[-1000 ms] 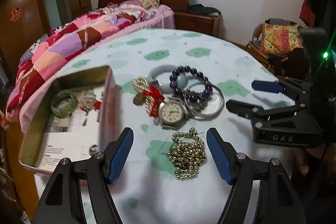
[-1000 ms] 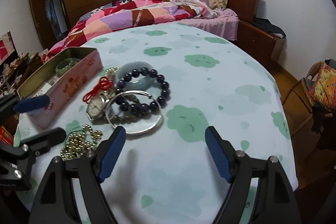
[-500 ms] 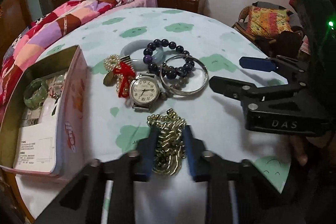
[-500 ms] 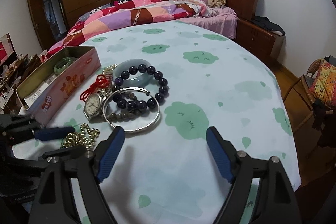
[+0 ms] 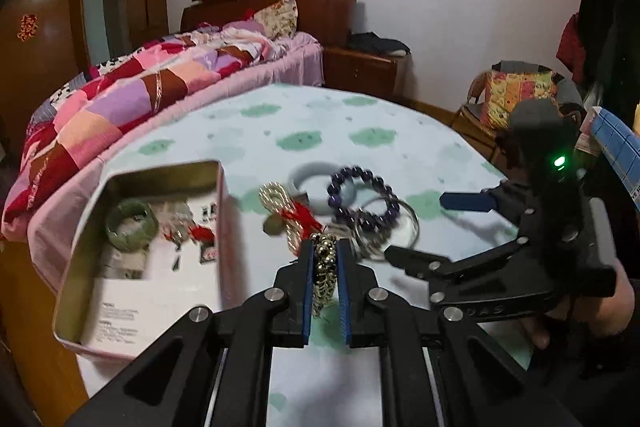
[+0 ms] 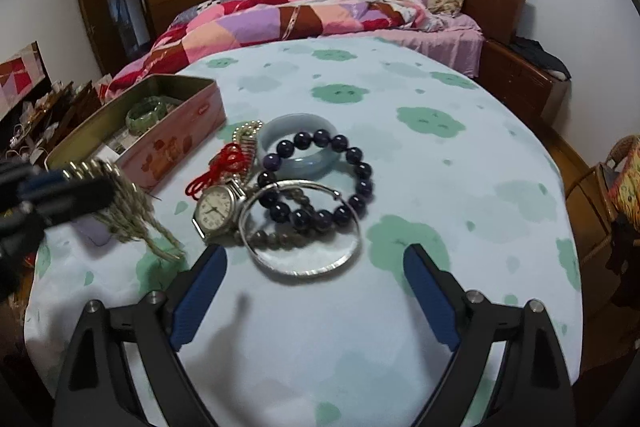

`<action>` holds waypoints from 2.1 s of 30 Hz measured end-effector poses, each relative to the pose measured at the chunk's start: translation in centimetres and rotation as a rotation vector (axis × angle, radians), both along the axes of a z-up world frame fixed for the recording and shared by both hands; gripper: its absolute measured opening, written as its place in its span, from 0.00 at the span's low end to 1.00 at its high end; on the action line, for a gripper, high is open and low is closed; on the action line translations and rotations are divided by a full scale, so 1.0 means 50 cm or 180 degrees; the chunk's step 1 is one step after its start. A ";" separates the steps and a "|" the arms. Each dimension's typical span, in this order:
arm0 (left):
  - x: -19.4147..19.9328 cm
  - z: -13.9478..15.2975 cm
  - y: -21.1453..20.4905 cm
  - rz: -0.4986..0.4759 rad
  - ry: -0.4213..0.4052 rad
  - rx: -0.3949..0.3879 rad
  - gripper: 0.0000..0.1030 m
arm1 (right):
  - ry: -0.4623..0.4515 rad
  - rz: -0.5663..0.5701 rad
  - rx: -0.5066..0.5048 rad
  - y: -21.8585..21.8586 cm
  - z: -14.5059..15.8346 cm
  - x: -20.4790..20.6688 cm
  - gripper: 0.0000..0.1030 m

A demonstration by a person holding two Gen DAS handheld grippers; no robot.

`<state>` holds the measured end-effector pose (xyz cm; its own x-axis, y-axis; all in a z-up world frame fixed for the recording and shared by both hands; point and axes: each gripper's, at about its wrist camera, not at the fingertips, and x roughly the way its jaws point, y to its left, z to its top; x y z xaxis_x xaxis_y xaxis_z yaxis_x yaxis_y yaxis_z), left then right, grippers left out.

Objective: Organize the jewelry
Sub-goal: 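Grasp the gold bead chain with the left tool while the right tool grasps the silver bangle, then lower the gold chain and silver bangle into the tin while opening both tools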

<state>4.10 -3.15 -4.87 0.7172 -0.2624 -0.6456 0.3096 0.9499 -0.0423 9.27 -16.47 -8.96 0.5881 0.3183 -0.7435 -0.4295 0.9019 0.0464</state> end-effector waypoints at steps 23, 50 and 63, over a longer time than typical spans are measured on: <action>0.008 0.005 0.027 0.0042 -0.0056 -0.0161 0.09 | 0.0034 0.0204 -0.0344 0.054 -0.024 0.026 0.74; 0.042 0.076 0.136 0.0448 -0.0333 -0.0009 0.09 | -0.0475 0.0410 -0.0198 0.129 0.070 0.019 0.74; 0.083 0.052 0.219 0.0791 -0.0249 -0.0070 0.09 | -0.0611 0.0664 -0.0133 0.239 0.107 0.044 0.74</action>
